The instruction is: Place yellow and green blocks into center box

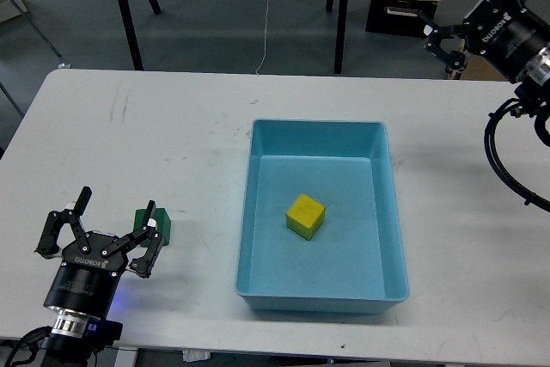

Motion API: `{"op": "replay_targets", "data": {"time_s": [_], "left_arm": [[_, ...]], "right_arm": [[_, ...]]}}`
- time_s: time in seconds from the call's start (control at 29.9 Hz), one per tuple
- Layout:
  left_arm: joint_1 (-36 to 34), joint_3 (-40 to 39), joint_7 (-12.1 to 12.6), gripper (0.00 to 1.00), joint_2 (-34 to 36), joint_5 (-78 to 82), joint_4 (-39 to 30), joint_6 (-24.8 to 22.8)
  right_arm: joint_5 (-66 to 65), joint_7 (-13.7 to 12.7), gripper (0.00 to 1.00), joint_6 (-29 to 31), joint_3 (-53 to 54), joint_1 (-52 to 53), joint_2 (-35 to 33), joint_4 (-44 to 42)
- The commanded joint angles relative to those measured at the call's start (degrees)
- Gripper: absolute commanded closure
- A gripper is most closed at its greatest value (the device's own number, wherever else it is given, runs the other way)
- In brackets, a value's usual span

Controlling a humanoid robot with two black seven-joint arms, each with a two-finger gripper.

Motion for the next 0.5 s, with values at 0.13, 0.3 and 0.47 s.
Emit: {"op": "replay_targets", "data": {"time_s": [0.13, 0.3, 0.47], "left_arm": [[-0.77, -0.38, -0.06, 0.00, 0.00, -0.18, -0.01, 0.00], [-0.86, -0.38, -0.06, 0.00, 0.00, -0.18, -0.01, 0.00], [-0.77, -0.99, -0.15, 0.00, 0.00, -0.27, -0.01, 0.00]], "right_arm": [[5.81, -0.05, 0.02, 0.24, 16.36, -34.42, 4.60, 21.37], [5.98, -0.05, 0.02, 0.24, 20.23, -48.34, 12.51, 29.92], [6.07, -0.05, 0.02, 0.24, 20.07, -54.94, 20.60, 33.17]]}}
